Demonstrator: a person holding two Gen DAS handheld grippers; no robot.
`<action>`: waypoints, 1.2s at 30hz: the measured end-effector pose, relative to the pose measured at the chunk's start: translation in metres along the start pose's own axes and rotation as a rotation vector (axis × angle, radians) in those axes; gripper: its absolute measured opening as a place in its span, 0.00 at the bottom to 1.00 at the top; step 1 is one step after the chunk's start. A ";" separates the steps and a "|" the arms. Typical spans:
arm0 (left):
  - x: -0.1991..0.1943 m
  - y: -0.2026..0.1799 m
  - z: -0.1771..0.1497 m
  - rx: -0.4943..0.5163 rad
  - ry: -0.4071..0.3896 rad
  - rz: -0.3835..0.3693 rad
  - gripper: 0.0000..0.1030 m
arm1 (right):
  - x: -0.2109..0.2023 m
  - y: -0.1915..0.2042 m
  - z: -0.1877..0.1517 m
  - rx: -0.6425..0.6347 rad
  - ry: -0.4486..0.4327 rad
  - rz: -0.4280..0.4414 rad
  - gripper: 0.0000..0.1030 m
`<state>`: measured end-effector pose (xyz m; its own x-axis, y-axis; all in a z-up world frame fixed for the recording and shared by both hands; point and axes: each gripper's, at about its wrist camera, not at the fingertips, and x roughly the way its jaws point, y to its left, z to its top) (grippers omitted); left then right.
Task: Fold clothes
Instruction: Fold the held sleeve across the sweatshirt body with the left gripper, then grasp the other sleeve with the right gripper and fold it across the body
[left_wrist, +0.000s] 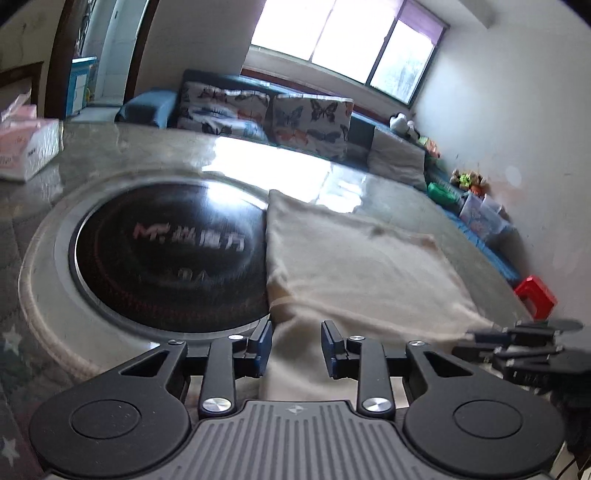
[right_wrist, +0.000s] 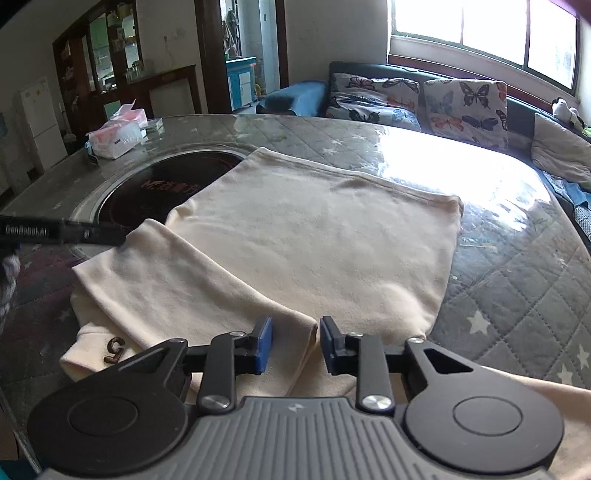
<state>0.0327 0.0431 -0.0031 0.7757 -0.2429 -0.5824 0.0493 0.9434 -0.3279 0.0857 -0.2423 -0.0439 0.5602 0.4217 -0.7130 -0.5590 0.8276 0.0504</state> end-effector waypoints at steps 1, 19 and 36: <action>0.002 -0.003 0.002 0.008 -0.006 -0.008 0.26 | 0.000 0.001 0.001 -0.001 -0.005 0.000 0.25; 0.014 -0.017 0.000 0.073 0.002 0.044 0.21 | -0.030 0.017 -0.005 -0.107 -0.035 0.010 0.21; 0.024 -0.106 -0.022 0.250 0.054 -0.118 0.22 | -0.083 -0.048 -0.061 0.145 -0.079 -0.197 0.26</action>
<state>0.0324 -0.0682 0.0010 0.7210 -0.3597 -0.5922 0.2961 0.9327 -0.2060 0.0283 -0.3397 -0.0297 0.6989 0.2698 -0.6623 -0.3439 0.9388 0.0195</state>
